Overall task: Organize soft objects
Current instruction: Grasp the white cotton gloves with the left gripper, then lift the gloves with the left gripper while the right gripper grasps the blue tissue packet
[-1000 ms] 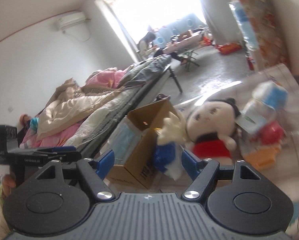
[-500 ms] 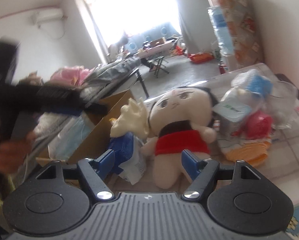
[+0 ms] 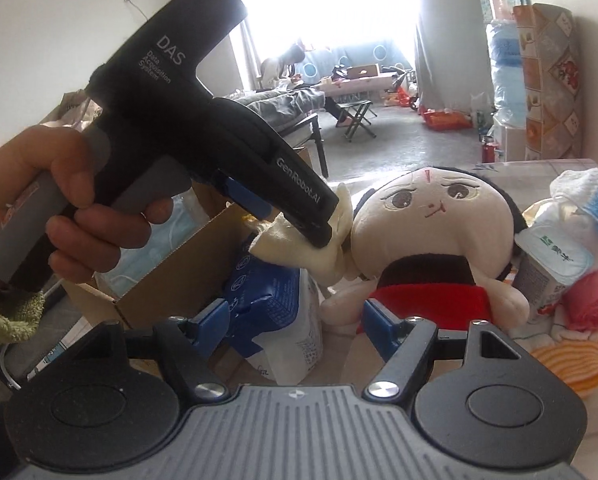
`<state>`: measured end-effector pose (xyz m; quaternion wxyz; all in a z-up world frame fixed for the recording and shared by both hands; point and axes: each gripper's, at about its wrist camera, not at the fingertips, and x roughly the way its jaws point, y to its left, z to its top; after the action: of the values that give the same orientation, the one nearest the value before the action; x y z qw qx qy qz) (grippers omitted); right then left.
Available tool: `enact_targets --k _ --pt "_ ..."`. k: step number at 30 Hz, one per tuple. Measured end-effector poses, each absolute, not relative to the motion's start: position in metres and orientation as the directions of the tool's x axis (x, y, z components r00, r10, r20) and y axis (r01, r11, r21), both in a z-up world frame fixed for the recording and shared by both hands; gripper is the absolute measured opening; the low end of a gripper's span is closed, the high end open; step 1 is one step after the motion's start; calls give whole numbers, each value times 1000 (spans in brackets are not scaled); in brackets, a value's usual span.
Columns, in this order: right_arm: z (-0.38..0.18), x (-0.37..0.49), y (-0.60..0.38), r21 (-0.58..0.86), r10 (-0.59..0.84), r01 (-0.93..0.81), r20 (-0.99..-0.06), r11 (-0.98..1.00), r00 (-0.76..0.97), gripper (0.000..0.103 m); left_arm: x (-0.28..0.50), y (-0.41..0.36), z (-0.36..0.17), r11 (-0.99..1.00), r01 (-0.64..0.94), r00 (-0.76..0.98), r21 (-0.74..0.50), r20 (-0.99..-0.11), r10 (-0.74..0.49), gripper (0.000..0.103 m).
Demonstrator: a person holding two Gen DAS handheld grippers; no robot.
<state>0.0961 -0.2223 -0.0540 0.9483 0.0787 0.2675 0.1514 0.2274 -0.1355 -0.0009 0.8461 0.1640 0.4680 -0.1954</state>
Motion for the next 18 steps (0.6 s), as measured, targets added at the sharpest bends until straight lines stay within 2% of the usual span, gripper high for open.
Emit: enact_targets --k 4,7,9,13,15,18 --pt "-55 112 -215 215 339 -266 -497 940 799 79 223 -138 0 867 487 493 102 -852 -177 36" --pt "-56 121 -207 220 367 -295 -511 930 777 87 224 -139 2 870 486 491 86 -850 -191 23" --pt "-57 126 -201 201 372 -314 -510 928 775 90 224 -140 2 870 485 497 87 -846 -193 20" --pt "-61 130 -184 132 346 -326 -510 936 787 90 223 -134 5 883 467 507 52 -833 -220 15" --pt "-66 133 -177 103 330 -325 -516 940 790 84 222 -131 7 886 461 517 44 -825 -227 14" --pt "-74 139 -165 66 304 -322 -548 944 779 68 219 -126 11 893 448 528 28 -815 -239 14"
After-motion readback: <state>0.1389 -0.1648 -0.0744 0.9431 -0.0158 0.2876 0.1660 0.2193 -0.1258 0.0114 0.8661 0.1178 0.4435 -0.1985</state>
